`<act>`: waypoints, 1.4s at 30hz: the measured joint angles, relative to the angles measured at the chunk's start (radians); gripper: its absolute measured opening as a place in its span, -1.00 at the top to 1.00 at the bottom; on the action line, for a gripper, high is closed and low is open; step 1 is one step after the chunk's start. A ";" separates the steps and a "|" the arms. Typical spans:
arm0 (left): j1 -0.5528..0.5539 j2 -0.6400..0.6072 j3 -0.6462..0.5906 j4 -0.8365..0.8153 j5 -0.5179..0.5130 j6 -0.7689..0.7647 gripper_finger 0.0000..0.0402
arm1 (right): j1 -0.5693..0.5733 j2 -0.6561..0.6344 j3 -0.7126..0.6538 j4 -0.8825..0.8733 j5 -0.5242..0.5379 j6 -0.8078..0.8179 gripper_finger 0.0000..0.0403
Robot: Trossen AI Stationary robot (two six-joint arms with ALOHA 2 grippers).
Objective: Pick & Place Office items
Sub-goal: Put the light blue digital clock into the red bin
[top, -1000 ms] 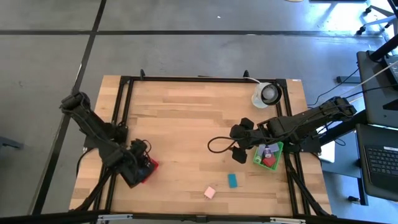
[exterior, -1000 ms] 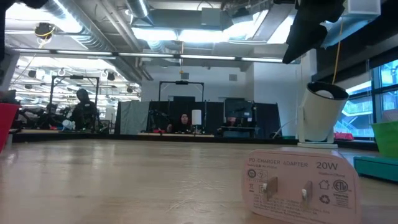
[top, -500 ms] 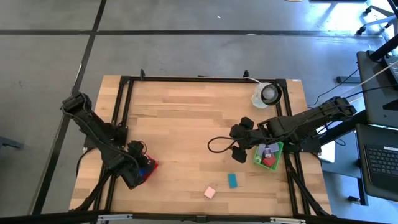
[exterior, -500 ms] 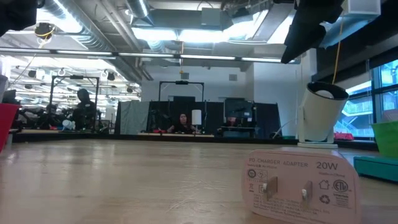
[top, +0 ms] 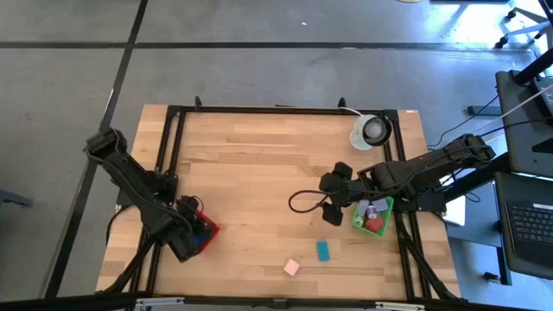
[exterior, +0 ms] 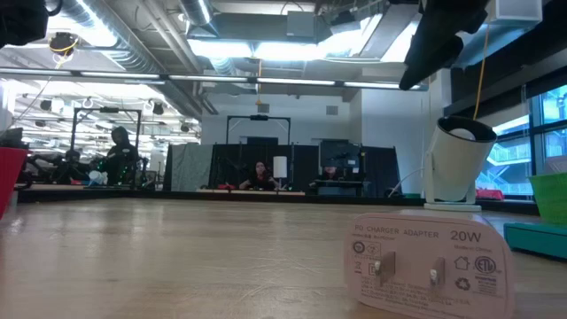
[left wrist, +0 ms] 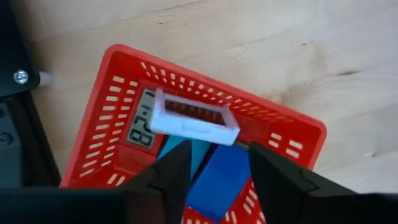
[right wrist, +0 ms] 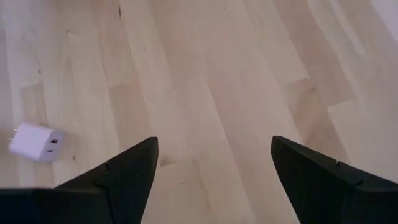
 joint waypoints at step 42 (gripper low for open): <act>0.170 -0.121 0.002 0.007 -0.422 0.332 0.10 | 0.317 0.442 0.000 0.074 -0.156 1.335 -0.51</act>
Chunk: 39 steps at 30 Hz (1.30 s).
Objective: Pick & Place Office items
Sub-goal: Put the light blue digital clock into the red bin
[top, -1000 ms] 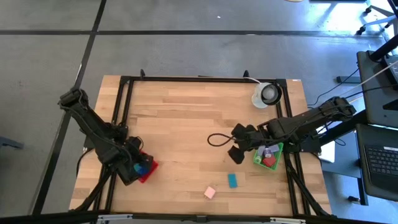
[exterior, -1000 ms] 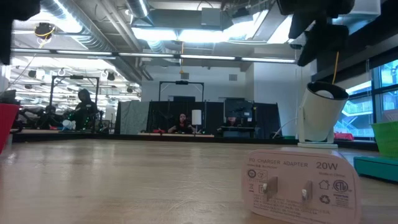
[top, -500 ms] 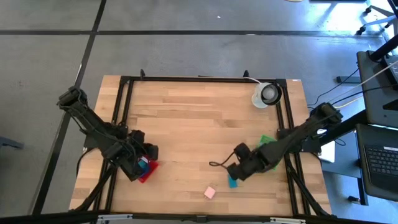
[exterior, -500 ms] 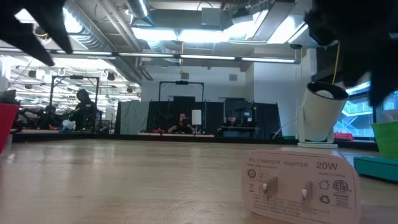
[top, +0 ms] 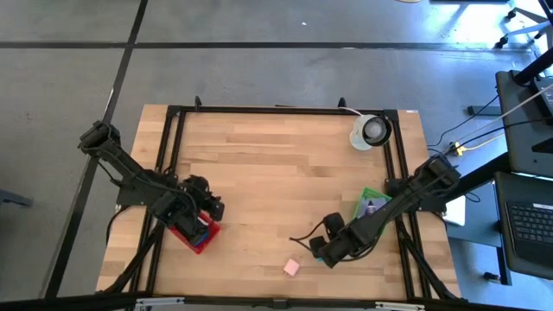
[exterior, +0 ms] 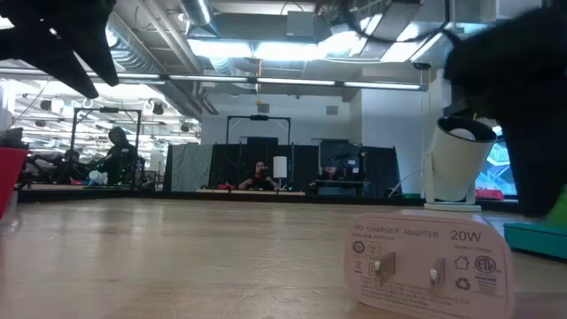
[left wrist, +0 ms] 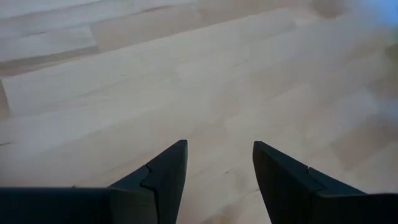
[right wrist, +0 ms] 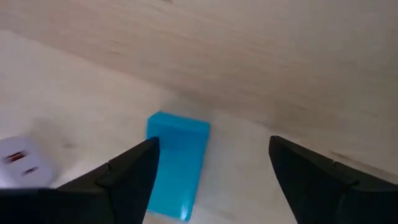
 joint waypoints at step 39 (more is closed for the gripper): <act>0.002 0.000 0.000 0.087 0.030 0.044 0.15 | -0.087 0.026 0.093 0.024 0.226 -0.291 -0.20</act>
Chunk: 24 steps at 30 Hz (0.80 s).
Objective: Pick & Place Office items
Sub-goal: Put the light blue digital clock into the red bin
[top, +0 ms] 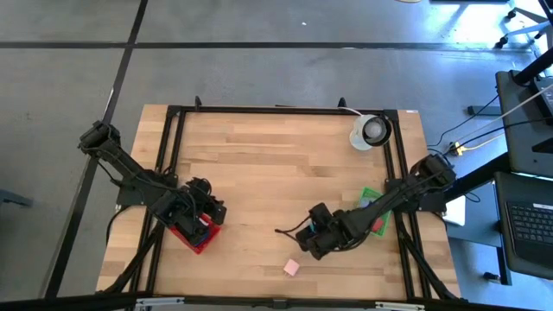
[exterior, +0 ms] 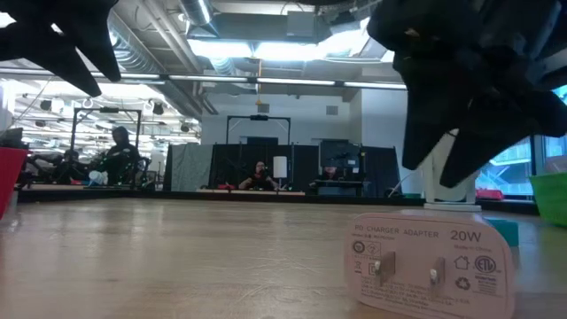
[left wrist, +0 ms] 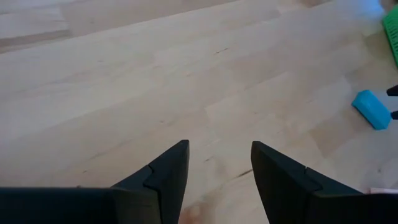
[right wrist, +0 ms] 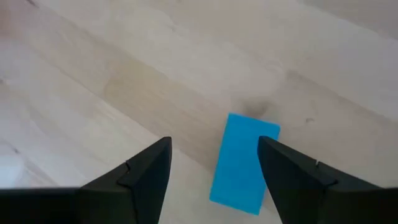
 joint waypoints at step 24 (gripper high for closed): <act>0.000 0.000 0.000 0.009 -0.002 0.053 0.16 | 0.008 0.120 0.003 -0.019 0.004 0.003 -0.20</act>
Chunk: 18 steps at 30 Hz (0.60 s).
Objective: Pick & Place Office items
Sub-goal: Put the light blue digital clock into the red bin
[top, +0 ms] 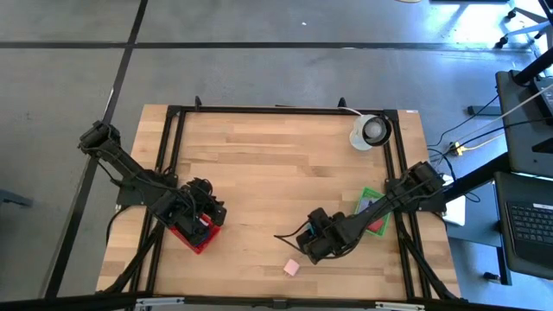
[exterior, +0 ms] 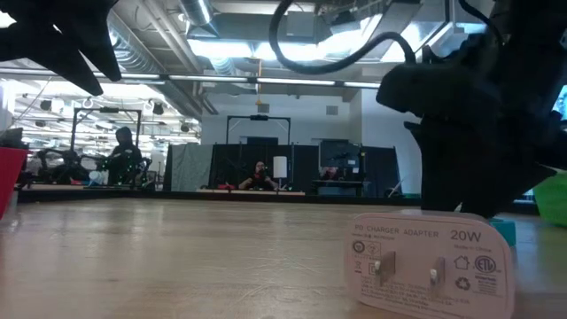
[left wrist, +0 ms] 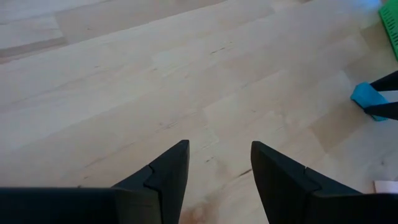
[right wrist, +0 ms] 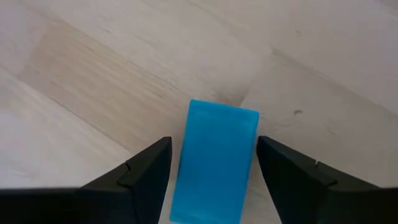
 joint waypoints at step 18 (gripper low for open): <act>0.000 0.000 0.000 0.000 -0.016 0.010 0.16 | -0.016 -0.008 0.006 -0.008 -0.029 -0.087 0.23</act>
